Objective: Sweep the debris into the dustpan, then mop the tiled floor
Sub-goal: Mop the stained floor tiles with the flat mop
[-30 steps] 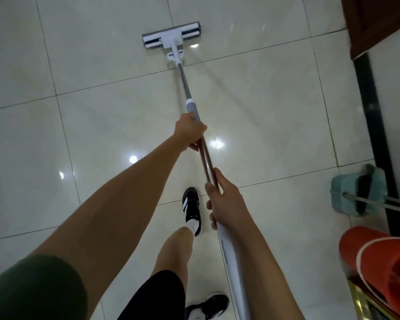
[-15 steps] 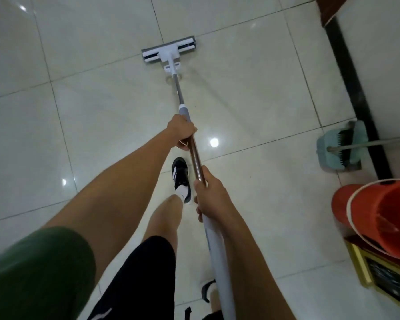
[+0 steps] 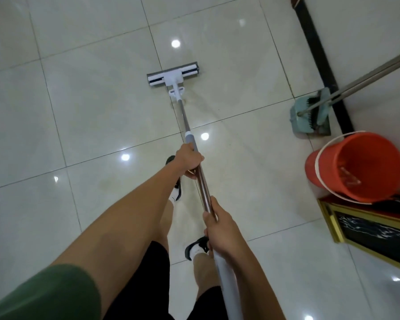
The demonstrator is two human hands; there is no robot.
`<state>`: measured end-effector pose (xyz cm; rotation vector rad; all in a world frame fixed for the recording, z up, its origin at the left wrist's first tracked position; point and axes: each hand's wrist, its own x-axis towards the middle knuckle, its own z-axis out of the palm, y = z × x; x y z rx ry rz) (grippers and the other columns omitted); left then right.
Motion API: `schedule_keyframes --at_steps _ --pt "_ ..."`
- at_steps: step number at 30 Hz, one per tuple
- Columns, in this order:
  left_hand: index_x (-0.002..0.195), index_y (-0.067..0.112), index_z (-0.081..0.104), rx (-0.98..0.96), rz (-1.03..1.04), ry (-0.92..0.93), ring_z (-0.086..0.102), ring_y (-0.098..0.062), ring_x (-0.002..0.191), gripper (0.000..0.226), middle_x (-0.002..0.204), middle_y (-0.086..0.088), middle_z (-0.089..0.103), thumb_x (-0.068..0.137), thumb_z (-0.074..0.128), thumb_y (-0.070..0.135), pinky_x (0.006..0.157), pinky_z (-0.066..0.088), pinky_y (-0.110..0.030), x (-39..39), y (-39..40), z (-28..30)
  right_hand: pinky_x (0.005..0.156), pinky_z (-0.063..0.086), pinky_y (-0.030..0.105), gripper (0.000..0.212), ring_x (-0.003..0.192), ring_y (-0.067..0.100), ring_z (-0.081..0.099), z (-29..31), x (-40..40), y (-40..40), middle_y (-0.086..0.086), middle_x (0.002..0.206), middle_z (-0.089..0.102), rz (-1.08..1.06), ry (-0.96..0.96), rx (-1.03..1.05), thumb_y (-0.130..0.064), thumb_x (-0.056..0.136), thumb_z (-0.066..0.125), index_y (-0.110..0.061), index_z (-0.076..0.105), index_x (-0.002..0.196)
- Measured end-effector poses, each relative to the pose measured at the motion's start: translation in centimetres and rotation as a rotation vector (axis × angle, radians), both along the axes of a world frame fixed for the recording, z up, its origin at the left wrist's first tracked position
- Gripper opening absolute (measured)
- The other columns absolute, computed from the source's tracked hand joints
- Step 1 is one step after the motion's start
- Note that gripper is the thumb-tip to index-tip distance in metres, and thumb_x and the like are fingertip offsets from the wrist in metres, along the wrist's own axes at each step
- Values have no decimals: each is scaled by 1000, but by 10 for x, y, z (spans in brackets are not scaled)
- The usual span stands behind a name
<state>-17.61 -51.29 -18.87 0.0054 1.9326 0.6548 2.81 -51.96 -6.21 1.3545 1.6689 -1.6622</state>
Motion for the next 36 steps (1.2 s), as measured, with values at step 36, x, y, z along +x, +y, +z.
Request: schedule_keyframes --at_steps 36 --pt "101 25 41 128 -38 33 69 -33 62 27 105 -20 61 94 64 13 41 54 -31 -345 202 7 48 48 27 42 48 15 47 22 -356 178 7 68 55 -497 40 -312 -29 102 50 -46 44 141"
